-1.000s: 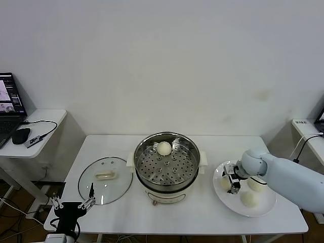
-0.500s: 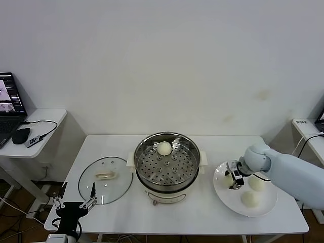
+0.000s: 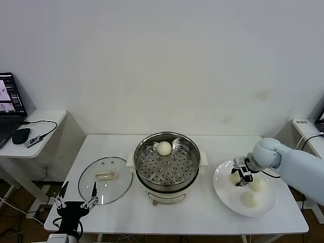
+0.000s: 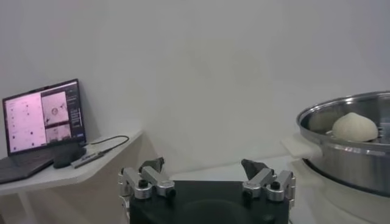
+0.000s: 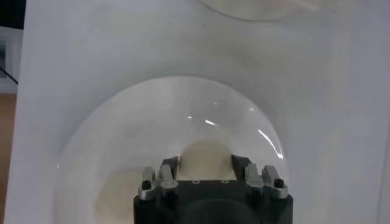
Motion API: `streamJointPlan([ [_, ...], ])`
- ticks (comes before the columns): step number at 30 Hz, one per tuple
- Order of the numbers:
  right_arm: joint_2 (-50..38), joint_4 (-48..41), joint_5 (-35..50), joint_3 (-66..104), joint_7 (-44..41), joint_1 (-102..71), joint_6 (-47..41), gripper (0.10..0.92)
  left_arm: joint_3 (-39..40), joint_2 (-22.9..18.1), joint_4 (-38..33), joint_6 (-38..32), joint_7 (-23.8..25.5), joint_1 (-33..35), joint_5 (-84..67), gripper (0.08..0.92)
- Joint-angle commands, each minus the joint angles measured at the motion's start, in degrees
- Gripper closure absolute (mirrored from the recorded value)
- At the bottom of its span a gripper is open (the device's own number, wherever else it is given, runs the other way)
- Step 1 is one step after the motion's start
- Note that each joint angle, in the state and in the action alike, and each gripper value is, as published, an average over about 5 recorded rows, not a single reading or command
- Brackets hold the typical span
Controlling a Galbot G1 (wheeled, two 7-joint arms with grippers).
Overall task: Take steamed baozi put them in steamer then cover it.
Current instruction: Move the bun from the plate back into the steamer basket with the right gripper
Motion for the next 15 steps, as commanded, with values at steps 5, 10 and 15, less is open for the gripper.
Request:
streamJointPlan([
  [5,-3.4,4.5,2.8,-3.0,-1.6,8.7,-0.3,0.470,0.3,0.0,-0.2,0.0,0.0,-0.1,0.1,0.177],
  [10,-3.8,6.6,4.5,-5.6,-1.8,12.8,-0.7,0.486,0.3,0.2,-0.5,0.1,0.0,-0.1,0.1,0.177],
  [15,-2.9,7.8,7.4,-11.3,-1.9,20.4,-1.2,0.491,0.5,0.3,-0.5,0.1,0.0,-0.1,0.1,0.177],
])
